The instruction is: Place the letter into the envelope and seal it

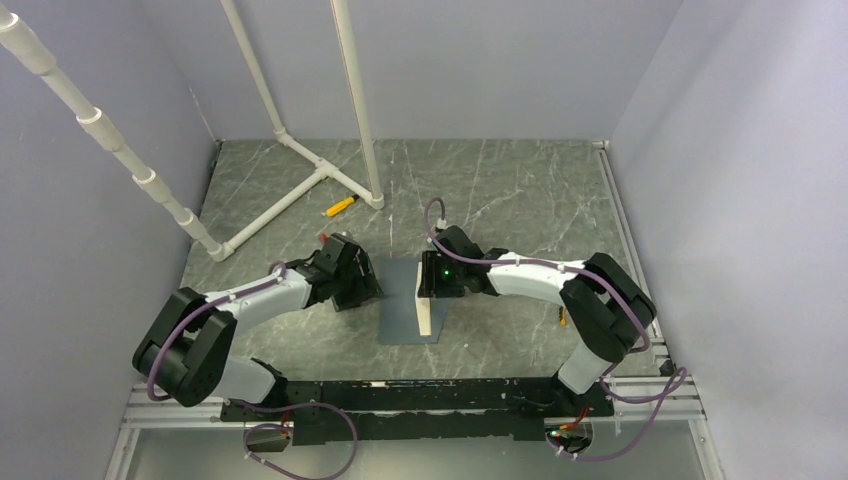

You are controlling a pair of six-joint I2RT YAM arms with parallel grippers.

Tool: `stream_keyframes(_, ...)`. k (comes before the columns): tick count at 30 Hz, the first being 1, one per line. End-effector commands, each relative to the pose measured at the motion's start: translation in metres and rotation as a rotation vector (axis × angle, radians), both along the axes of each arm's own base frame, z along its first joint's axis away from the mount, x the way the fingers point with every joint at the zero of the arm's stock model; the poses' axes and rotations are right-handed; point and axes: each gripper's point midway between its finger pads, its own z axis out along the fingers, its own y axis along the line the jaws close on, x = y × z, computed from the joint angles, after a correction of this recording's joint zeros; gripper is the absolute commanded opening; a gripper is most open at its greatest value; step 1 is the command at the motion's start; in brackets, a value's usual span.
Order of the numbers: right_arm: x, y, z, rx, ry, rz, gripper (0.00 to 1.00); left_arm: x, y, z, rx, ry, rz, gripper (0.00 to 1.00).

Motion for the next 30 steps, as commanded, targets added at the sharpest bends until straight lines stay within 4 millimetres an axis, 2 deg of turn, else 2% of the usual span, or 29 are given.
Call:
stream_keyframes(1, 0.006, -0.017, 0.011, -0.071, -0.049, -0.036, 0.5, -0.017, 0.003, -0.011, -0.009, 0.066, -0.008, 0.69)
stream_keyframes(5, 0.0, -0.011, 0.003, -0.037, -0.009, -0.028, 0.36, -0.019, -0.003, -0.012, -0.04, 0.078, -0.026, 0.68)
stream_keyframes(10, -0.002, -0.003, -0.004, 0.007, 0.024, -0.039, 0.28, -0.02, -0.01, -0.014, -0.064, 0.092, -0.06, 0.64)
stream_keyframes(21, -0.008, 0.005, -0.015, 0.06, 0.087, -0.027, 0.25, -0.026, -0.017, -0.043, -0.049, 0.199, -0.102, 0.55)
stream_keyframes(30, -0.01, 0.018, -0.015, 0.14, 0.111, -0.015, 0.23, -0.024, -0.015, -0.043, -0.037, 0.188, -0.095, 0.52)
